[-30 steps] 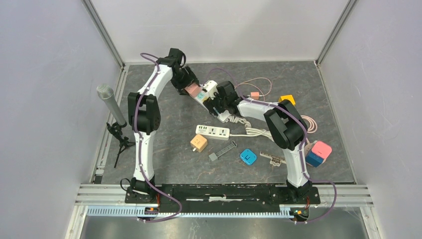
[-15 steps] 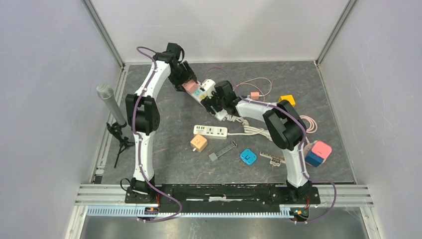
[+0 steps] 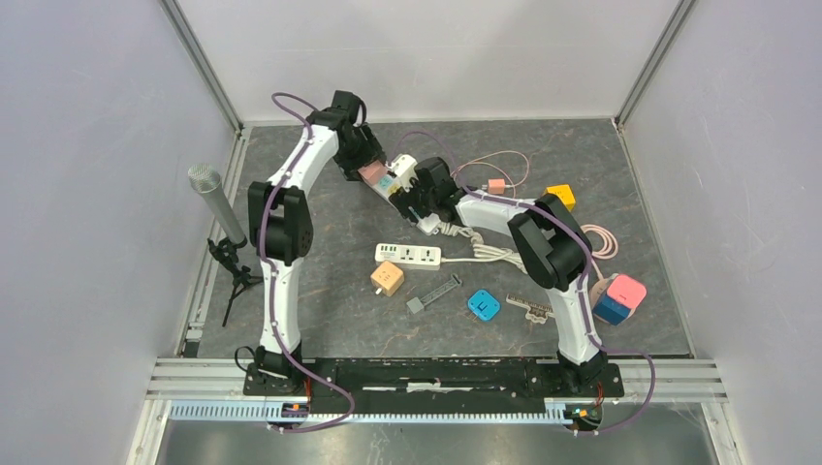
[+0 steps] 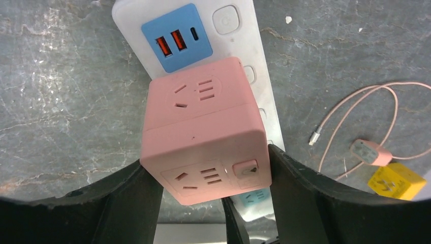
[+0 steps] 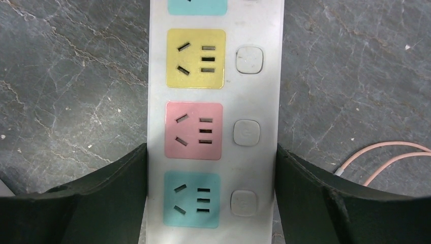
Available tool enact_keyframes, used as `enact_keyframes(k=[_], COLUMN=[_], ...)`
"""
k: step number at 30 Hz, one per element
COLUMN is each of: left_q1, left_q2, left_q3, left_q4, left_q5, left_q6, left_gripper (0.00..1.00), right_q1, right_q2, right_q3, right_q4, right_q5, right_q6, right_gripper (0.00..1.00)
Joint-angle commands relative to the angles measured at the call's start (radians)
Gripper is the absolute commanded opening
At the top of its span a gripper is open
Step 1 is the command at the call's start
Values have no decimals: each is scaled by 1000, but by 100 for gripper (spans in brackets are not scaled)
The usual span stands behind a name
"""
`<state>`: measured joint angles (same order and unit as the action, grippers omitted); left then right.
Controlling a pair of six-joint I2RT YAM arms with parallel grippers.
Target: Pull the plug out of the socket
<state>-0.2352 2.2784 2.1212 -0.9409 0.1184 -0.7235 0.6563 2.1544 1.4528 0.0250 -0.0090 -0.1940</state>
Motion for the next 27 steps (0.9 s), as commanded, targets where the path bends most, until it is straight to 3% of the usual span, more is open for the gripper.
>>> enact_keyframes(k=[1, 4, 15, 27], left_q1=[-91, -76, 52, 41], left_q2=[-95, -94, -101, -192], left_q3=[-37, -15, 99, -46], left_q4=[42, 34, -11, 41], left_q5=[0, 15, 283, 98], left_q6=[56, 56, 91, 85], left_gripper=[29, 29, 29, 28], right_q1=[-4, -4, -4, -4], right_q2=[114, 113, 117, 149], right_q3=[-22, -22, -17, 40], right_q4=[-201, -202, -189, -245], right_q5=[37, 40, 51, 47], right_q6=[-27, -27, -21, -4], right_gripper=[0, 0, 0, 0])
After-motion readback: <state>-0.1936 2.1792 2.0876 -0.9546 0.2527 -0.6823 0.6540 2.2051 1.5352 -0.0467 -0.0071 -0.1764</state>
